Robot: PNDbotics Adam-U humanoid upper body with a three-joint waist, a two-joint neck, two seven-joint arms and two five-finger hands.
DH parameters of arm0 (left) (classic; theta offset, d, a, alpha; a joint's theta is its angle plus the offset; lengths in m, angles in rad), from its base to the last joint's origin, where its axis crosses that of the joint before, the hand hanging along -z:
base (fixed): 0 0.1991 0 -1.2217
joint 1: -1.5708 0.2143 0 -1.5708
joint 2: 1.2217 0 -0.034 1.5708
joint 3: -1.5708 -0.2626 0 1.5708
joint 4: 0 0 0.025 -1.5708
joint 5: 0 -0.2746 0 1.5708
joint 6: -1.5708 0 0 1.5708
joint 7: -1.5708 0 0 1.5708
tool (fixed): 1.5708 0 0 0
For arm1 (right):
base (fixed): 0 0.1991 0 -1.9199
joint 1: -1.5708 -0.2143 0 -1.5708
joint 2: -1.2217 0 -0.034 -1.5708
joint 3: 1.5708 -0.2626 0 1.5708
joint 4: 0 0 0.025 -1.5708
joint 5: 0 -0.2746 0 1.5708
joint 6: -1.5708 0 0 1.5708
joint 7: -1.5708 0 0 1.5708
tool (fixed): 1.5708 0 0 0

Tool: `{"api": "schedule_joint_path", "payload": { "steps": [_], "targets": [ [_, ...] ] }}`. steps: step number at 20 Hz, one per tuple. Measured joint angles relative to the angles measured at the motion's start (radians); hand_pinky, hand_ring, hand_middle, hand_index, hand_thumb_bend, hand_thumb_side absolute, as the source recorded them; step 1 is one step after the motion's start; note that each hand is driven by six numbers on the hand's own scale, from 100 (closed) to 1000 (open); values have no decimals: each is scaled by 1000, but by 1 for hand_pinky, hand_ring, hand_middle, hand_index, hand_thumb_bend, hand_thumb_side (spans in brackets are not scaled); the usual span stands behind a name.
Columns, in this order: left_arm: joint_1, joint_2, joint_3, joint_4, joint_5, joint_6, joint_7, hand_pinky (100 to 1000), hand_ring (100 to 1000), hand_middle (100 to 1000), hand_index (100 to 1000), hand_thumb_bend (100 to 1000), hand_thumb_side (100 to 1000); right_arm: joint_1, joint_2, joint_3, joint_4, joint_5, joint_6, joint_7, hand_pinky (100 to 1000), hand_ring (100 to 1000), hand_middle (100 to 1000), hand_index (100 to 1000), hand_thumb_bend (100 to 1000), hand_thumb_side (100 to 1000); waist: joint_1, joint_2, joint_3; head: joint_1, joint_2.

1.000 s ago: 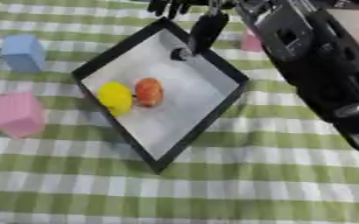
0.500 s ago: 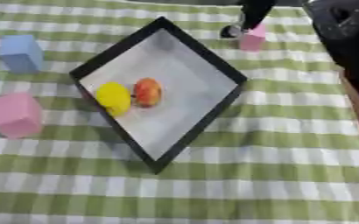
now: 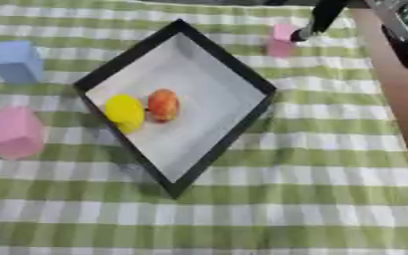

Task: Pick up objects on the table and place them in the box.

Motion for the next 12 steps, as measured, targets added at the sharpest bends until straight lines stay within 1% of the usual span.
{"api": "schedule_joint_path", "payload": {
  "steps": [7, 9, 12],
  "targets": [
    [-10, 2, 0, -6, 0, 3, -3, 795, 734, 686, 775, 1000, 542, -23, 25, -19, 92, 34, -22, -17, 888, 886, 878, 941, 483, 100, -2, 20, 24, -23, 0],
    [-13, 4, 0, -9, 0, 3, -4, 795, 734, 685, 775, 1000, 540, -29, 28, -27, 112, 40, -28, -19, 888, 886, 880, 942, 484, 100, -7, 34, 30, -28, -1],
    [-17, 4, -1, -11, 0, 4, -4, 795, 733, 685, 774, 1000, 539, -31, 37, -33, 136, 40, -35, -20, 889, 887, 881, 943, 485, 100, -10, 40, 38, -30, -10]
  ]
}}
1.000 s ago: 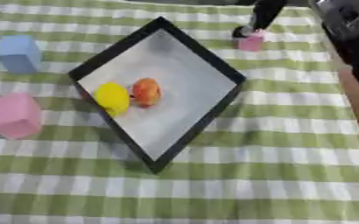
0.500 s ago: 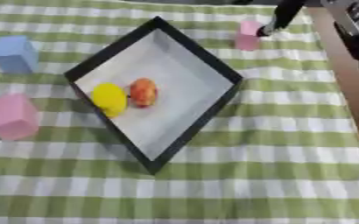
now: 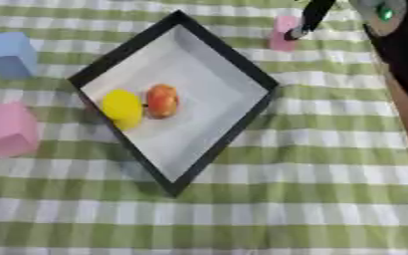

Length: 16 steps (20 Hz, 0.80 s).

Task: Pick up objects on the table and place them in the box.

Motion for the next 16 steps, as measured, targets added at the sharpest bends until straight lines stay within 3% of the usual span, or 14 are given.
{"api": "schedule_joint_path", "payload": {
  "steps": [10, 16],
  "targets": [
    [-4, 2, 0, -1, 0, 0, 0, 797, 733, 684, 774, 1000, 537, -4, 3, -24, 76, 55, -1, -5, 888, 888, 884, 945, 481, 100, -11, 32, 17, -15, -38],
    [-5, 2, 0, -6, 0, 0, 0, 798, 733, 684, 773, 1000, 536, -4, 5, -39, 107, 70, 0, -20, 883, 879, 876, 939, 466, 100, -12, 34, 18, -33, -70]
  ]
}}
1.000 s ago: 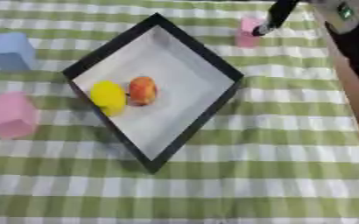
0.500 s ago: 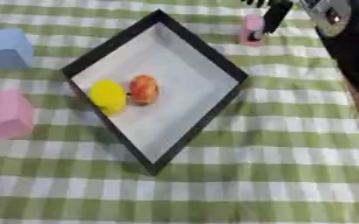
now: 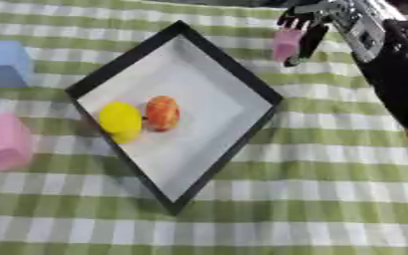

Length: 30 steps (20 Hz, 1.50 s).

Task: Pick up objects on the table and place them in the box.

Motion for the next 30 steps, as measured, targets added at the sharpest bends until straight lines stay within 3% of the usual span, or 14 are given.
{"api": "schedule_joint_path", "payload": {
  "steps": [6, 9, 14, 15, 16, 20, 24, 30],
  "targets": [
    [-1, 0, 0, 0, 0, 0, 0, 799, 733, 684, 770, 1000, 537, 0, 7, -3, 10, 1, 7, -13, 867, 841, 798, 907, 437, 100, 0, 0, 1, -12, -9],
    [-2, 0, 0, 0, 0, 0, 0, 800, 733, 684, 770, 1000, 537, 0, 9, -3, 13, -2, 17, -30, 840, 766, 630, 781, 404, 100, 0, 0, 2, -14, -9],
    [-2, 0, 0, 0, 0, 0, 0, 801, 733, 684, 770, 1000, 538, 0, 15, -2, 13, -30, 45, -65, 815, 697, 503, 652, 295, 100, 0, 0, 2, -14, -5],
    [-2, 0, 0, 0, 0, 0, 0, 802, 733, 684, 770, 1000, 546, 0, 15, -2, 12, -36, 51, -74, 808, 678, 474, 617, 234, 100, 0, 0, 1, -13, -1],
    [-2, 0, 0, 0, 0, 0, 0, 802, 733, 684, 770, 1000, 539, 0, 15, -2, 8, -41, 57, -82, 806, 674, 466, 610, 272, 100, 0, 0, -1, -11, 2],
    [-1, 0, 0, 0, 0, 0, 0, 803, 733, 684, 770, 1000, 539, -1, 12, 1, -34, -64, 79, -110, 791, 637, 437, 591, 264, 100, -1, 0, -7, -2, 18],
    [9, 0, 0, 0, 0, -1, 1, 804, 733, 684, 770, 1000, 540, 2, -35, 15, -178, -125, 100, -122, 785, 626, 440, 593, 281, 100, -1, 0, -20, 12, 35],
    [15, 2, 1, 0, 0, -1, 1, 804, 733, 684, 770, 1000, 541, 73, -180, 72, -611, -279, 154, -61, 780, 617, 443, 596, 290, 100, -6, -1, -34, 28, 47]
  ]
}}
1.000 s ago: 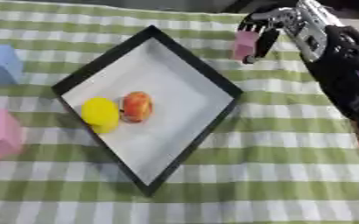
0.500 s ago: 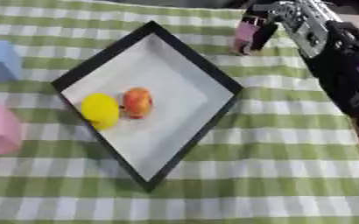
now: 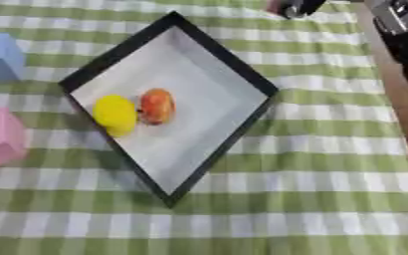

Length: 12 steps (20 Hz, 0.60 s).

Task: Pick up objects on the table and place them in the box.

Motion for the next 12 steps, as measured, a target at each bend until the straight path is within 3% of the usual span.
{"api": "schedule_joint_path", "payload": {
  "steps": [6, 12],
  "targets": [
    [1, 1, 0, 0, 0, 0, 0, 804, 734, 684, 770, 1000, 544, 25, -70, 41, -362, -111, 79, 78, 770, 608, 449, 600, 296, 100, 0, -5, -4, 2, 7],
    [5, 4, 0, 0, 0, 0, -1, 804, 733, 684, 769, 1000, 544, -15, -55, 107, -445, -143, 79, 110, 764, 599, 453, 603, 297, 100, 0, -20, -9, 3, 7]
  ]
}}
